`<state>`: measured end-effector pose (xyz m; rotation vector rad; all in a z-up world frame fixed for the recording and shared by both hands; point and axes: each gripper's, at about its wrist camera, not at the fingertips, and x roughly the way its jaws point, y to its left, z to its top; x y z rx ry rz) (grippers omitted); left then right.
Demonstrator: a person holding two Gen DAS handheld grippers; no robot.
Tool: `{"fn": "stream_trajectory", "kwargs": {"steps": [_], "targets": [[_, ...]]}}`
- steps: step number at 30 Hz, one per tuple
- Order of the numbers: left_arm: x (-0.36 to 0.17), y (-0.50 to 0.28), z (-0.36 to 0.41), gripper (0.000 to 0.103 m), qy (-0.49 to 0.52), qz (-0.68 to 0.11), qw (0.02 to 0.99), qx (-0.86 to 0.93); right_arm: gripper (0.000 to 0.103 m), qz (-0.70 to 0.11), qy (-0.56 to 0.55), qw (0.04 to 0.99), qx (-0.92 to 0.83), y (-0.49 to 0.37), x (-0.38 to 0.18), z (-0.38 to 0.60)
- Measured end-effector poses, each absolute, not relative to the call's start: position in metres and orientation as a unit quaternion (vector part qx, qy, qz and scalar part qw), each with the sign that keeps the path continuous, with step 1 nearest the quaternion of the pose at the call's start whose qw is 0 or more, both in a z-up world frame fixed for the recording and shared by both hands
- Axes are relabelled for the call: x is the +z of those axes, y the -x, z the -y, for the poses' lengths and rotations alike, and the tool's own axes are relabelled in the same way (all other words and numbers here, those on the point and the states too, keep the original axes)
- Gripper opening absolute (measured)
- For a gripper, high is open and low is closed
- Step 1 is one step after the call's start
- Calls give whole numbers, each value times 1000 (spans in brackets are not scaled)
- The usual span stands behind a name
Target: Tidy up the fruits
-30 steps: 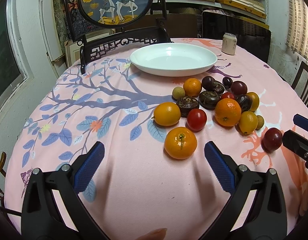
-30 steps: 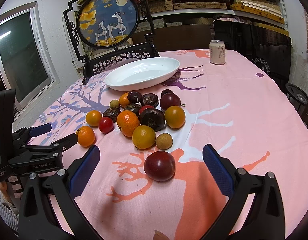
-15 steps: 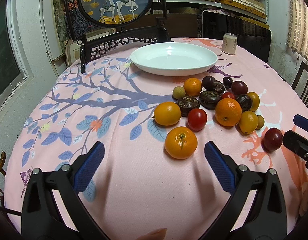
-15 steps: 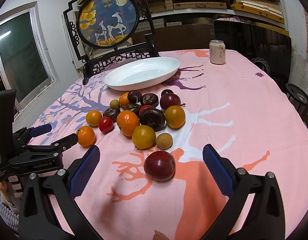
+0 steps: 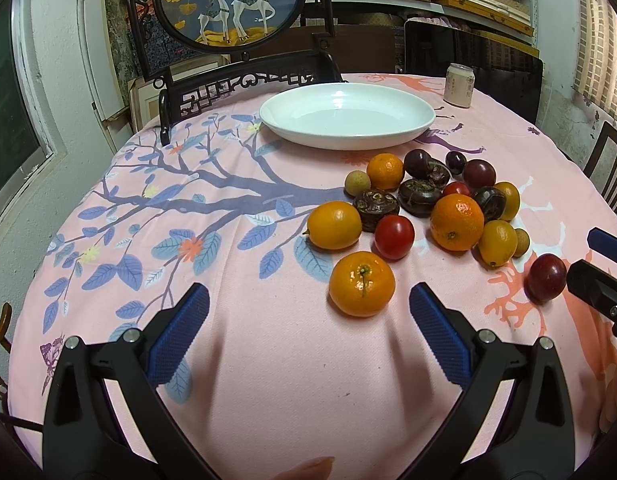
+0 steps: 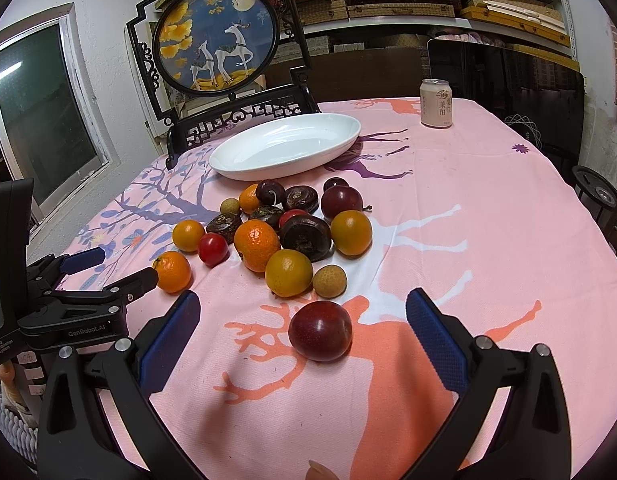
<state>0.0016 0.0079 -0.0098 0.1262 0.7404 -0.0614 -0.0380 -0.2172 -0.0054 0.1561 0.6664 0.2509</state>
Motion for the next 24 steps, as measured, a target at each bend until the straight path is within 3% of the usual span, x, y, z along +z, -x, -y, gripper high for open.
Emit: {"fn": "stream_trajectory", "kwargs": {"steps": [24], "targets": [[-10,-2,-8,101,-61,-364,929,-30,102,-327,-77,932,133,37,-10,214]]}}
